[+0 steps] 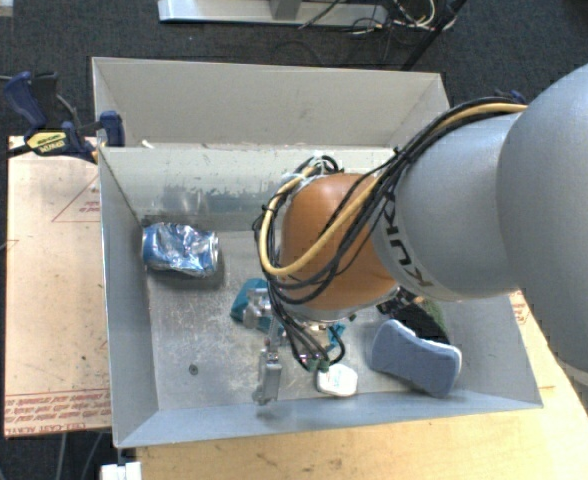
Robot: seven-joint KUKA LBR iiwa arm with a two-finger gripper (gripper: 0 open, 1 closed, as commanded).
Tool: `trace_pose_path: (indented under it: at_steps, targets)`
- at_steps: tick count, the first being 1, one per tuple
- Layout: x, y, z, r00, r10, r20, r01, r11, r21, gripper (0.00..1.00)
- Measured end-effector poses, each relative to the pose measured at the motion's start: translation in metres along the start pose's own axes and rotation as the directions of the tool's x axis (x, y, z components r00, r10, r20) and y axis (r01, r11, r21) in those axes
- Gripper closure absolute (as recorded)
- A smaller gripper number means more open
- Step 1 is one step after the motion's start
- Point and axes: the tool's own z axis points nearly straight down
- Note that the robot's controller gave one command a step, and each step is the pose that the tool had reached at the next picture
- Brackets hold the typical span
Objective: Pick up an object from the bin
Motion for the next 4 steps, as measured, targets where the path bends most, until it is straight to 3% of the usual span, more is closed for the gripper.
trace_pose_path:
  at_steps: [1,2,3,4]
  targets:
    - [-0.025,-0.035,0.001,0.992,-0.127,0.001,0.127,0.992,-0.004,0.0]
    - [-0.074,-0.051,-0.015,0.979,-0.205,-0.002,0.205,0.979,0.001,0.0]
    - [-0.101,-0.046,-0.007,0.979,-0.205,0.016,0.205,0.979,-0.002,0.0]
    - [-0.092,-0.045,0.016,1.0,-0.025,0.001,0.025,1.0,-0.002,0.0]
